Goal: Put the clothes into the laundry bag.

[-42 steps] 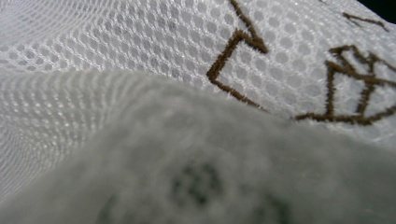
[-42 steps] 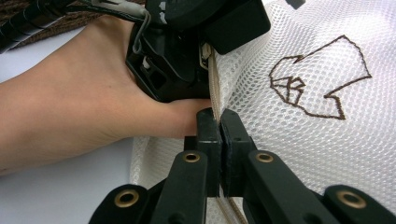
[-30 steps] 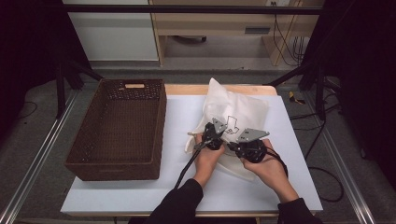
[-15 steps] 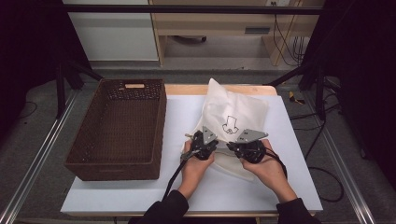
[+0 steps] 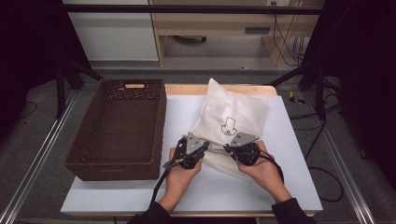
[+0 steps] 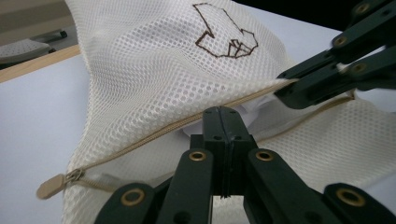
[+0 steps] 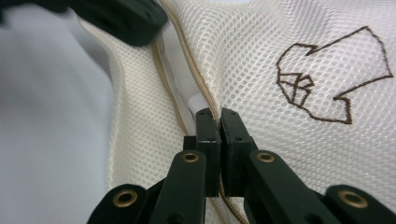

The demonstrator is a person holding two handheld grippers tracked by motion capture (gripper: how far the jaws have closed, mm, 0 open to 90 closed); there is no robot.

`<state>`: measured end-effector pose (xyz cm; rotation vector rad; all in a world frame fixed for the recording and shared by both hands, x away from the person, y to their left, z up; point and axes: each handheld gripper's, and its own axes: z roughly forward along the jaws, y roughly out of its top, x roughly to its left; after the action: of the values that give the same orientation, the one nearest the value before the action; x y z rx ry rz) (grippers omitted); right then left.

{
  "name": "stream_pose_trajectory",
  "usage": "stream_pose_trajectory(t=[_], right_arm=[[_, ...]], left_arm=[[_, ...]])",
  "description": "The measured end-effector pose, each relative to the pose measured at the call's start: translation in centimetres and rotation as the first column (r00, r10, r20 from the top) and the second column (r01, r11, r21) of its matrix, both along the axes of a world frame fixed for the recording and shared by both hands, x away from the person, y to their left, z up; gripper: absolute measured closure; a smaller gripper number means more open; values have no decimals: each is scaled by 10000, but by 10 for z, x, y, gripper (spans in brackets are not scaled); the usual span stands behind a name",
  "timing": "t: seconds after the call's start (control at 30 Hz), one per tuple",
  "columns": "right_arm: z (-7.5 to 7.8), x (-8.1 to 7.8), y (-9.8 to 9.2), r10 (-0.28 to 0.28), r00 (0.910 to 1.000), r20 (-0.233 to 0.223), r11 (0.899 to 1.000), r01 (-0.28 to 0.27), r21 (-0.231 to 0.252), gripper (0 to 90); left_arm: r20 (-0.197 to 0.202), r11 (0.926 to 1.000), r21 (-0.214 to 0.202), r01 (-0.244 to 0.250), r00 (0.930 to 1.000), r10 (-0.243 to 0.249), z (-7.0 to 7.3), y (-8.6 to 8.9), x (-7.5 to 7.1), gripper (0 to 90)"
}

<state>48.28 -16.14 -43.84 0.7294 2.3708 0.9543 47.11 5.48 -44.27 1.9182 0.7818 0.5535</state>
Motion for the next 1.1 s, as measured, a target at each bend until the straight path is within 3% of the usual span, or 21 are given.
stream_pose_trajectory(t=[0.17,0.3,0.33,0.37,0.43,0.53,0.63,0.7,0.8,0.9,1.03,1.1], right_arm=[[-16,5,11,-6,9998,199,9944,27,-1055,877],[-25,8,15,-106,9996,244,9905,138,-1368,877],[-28,10,14,-151,9995,262,9919,183,-1261,877],[-28,10,14,-151,9995,262,9919,183,-1261,877],[-28,9,13,-192,9995,260,9931,221,-1148,877],[-28,8,11,-80,9995,317,9938,115,-1102,878],[-27,6,9,-41,9994,356,9944,78,-1057,877],[-27,5,8,10,9993,385,9945,30,-1046,877],[-27,4,6,18,9992,393,9947,23,-1025,877],[-25,2,4,91,9990,443,9948,-45,-1022,877],[-23,0,1,112,9989,454,9952,-67,-972,877],[-22,-1,0,83,9991,420,9953,-42,-964,877]], left_arm=[[142,10000,25,-87,9999,87,7,13,-13,829],[557,9979,224,-603,9967,589,12,22,-21,749],[733,9957,272,-889,9935,867,12,23,-22,603],[911,9933,320,-1108,9900,1075,12,24,-23,603],[1360,9862,539,-1568,9795,1483,9,26,-23,480],[1345,9753,758,-2076,9713,1963,0,28,-22,391],[1433,9624,1020,-2517,9611,2362,-9,31,-17,384],[1617,9509,1490,-2713,9554,2473,-16,28,-14,387],[1119,9535,1501,-2612,9628,2461,-21,25,-13,399],[1394,9404,1954,-2782,9571,2542,-27,22,-14,416],[1376,9276,1764,-3292,9414,3079,-33,28,-10,475],[1197,9228,1828,-3393,9393,3216,-36,30,-7,476]])
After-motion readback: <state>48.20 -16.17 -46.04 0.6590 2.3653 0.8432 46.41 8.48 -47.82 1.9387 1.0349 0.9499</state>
